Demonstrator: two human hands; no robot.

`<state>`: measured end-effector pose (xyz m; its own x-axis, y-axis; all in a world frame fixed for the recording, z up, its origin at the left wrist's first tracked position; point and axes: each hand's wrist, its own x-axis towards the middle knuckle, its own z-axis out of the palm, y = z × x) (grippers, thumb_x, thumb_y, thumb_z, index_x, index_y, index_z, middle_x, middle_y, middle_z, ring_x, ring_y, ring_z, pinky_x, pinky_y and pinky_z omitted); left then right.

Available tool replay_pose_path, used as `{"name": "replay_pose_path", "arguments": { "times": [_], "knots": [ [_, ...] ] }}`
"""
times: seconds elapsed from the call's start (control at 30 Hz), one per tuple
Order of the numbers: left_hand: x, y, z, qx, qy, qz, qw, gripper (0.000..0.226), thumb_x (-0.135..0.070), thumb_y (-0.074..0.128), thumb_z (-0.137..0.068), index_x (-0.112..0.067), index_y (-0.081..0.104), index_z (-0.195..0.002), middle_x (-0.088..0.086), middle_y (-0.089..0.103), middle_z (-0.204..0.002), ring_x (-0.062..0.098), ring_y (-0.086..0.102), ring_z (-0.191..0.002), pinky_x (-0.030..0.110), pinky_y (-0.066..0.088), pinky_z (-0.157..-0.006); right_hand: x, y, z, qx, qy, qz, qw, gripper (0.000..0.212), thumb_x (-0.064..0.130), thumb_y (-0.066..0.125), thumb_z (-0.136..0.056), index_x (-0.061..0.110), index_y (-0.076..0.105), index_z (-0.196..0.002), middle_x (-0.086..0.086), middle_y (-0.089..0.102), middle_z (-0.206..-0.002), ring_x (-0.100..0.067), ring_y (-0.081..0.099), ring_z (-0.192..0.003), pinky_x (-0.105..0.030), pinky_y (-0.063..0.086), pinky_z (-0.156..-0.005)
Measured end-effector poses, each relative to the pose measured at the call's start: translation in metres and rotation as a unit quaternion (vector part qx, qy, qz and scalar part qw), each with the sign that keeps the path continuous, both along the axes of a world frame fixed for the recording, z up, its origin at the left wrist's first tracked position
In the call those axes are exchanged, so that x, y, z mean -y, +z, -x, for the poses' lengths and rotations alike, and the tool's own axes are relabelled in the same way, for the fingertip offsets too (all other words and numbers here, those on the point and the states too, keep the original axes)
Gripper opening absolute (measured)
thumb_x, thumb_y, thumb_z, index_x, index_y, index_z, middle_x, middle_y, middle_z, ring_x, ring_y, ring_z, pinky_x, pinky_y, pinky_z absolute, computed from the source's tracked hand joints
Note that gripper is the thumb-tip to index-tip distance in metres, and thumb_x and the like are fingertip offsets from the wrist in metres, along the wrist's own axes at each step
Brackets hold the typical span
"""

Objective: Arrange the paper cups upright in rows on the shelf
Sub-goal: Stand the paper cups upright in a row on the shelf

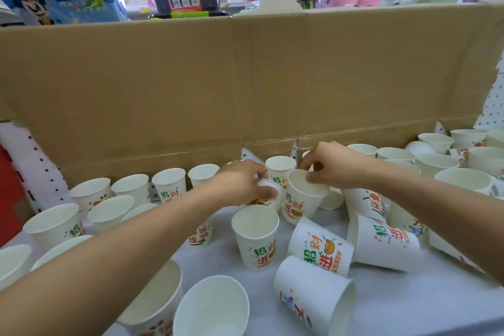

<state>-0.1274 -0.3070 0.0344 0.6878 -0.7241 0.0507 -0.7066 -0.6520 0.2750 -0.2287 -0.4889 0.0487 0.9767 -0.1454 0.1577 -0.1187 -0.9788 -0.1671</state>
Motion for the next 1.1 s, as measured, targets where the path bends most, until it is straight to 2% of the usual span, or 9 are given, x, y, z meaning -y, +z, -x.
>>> {"name": "replay_pose_path", "arguments": {
  "times": [0.17,0.37,0.5,0.63,0.7,0.8,0.9,1.03,1.1],
  "knots": [
    [-0.027,0.007,-0.005,0.009,-0.027,0.066,0.997,0.013,-0.036,0.067,-0.088,-0.025,0.074,-0.086,-0.014,0.051,-0.064,0.003,0.046,-0.060,0.019,0.030,-0.050,-0.007,0.003,-0.013,-0.035,-0.012,-0.089,0.995,0.017,0.010,0.056,-0.085,0.017,0.071,-0.089,0.004,0.063,-0.063,0.002,0.052,-0.040,-0.012,0.035,-0.039],
    [-0.038,-0.001,-0.007,0.113,-0.019,0.029,0.993,0.013,-0.034,0.070,-0.086,-0.026,0.077,-0.094,-0.014,0.048,-0.073,0.015,0.053,-0.079,0.028,0.044,-0.067,-0.018,-0.001,-0.028,-0.047,-0.012,-0.074,0.996,0.021,0.008,0.052,-0.089,0.012,0.072,-0.094,-0.004,0.070,-0.081,-0.010,0.062,-0.059,-0.017,0.041,-0.046],
    [-0.041,-0.001,-0.002,0.121,-0.005,-0.011,0.993,0.021,-0.040,0.069,-0.086,-0.029,0.074,-0.103,-0.007,0.057,-0.088,0.016,0.056,-0.083,0.028,0.045,-0.068,-0.018,-0.008,-0.031,-0.062,-0.019,-0.076,0.995,0.022,0.013,0.052,-0.091,0.007,0.072,-0.099,-0.012,0.072,-0.095,-0.027,0.070,-0.081,-0.029,0.053,-0.061],
    [-0.049,0.014,0.021,0.138,-0.016,0.071,0.988,0.030,-0.046,0.054,-0.094,-0.028,0.069,-0.113,-0.007,0.063,-0.101,0.013,0.058,-0.091,0.032,0.047,-0.076,-0.014,-0.002,-0.006,0.021,-0.016,-0.018,0.999,0.029,0.028,0.057,-0.093,0.018,0.065,-0.119,-0.002,0.069,-0.107,-0.021,0.063,-0.092,-0.030,0.049,-0.079],
    [-0.055,0.018,0.043,0.099,-0.033,0.087,0.991,0.043,-0.059,0.050,-0.089,-0.030,0.066,-0.116,-0.011,0.063,-0.106,0.010,0.059,-0.096,0.033,0.049,-0.082,-0.015,0.003,0.021,0.048,0.020,-0.060,0.997,0.028,0.034,0.058,-0.092,0.023,0.066,-0.117,0.006,0.068,-0.096,-0.012,0.062,-0.084,-0.028,0.047,-0.073],
    [-0.061,0.013,0.067,0.027,-0.059,0.014,0.998,0.070,-0.074,0.051,-0.075,-0.034,0.053,-0.133,-0.017,0.056,-0.130,0.005,0.055,-0.112,0.033,0.048,-0.093,-0.022,0.005,0.060,-0.004,0.060,-0.091,0.994,0.030,0.046,0.059,-0.088,0.029,0.067,-0.112,0.014,0.067,-0.091,-0.002,0.062,-0.083,-0.026,0.050,-0.074],
    [-0.059,0.007,0.072,0.034,-0.075,-0.057,0.995,0.068,-0.070,0.057,-0.078,-0.041,0.045,-0.138,-0.016,0.048,-0.141,0.007,0.047,-0.124,0.034,0.042,-0.099,-0.029,-0.001,0.076,-0.072,0.062,-0.065,0.993,0.043,0.055,0.058,-0.085,0.029,0.062,-0.119,0.017,0.067,-0.098,-0.002,0.062,-0.090,-0.030,0.053,-0.083],
    [-0.061,0.007,0.065,0.001,-0.061,-0.043,0.997,0.062,-0.059,0.069,-0.077,-0.042,0.050,-0.133,-0.012,0.053,-0.134,0.008,0.049,-0.119,0.026,0.043,-0.083,-0.038,-0.013,0.076,-0.103,0.066,-0.026,0.992,0.053,0.056,0.058,-0.085,0.027,0.054,-0.129,0.013,0.066,-0.107,-0.008,0.060,-0.094,-0.032,0.051,-0.086],
    [-0.069,0.008,0.061,-0.012,-0.047,-0.053,0.997,0.062,-0.058,0.073,-0.074,-0.044,0.052,-0.130,-0.013,0.054,-0.130,0.009,0.051,-0.115,0.026,0.046,-0.082,-0.041,-0.017,0.072,-0.106,0.069,-0.014,0.992,0.054,0.055,0.059,-0.085,0.027,0.053,-0.131,0.010,0.064,-0.109,-0.010,0.059,-0.095,-0.032,0.050,-0.086]
  ]
}}
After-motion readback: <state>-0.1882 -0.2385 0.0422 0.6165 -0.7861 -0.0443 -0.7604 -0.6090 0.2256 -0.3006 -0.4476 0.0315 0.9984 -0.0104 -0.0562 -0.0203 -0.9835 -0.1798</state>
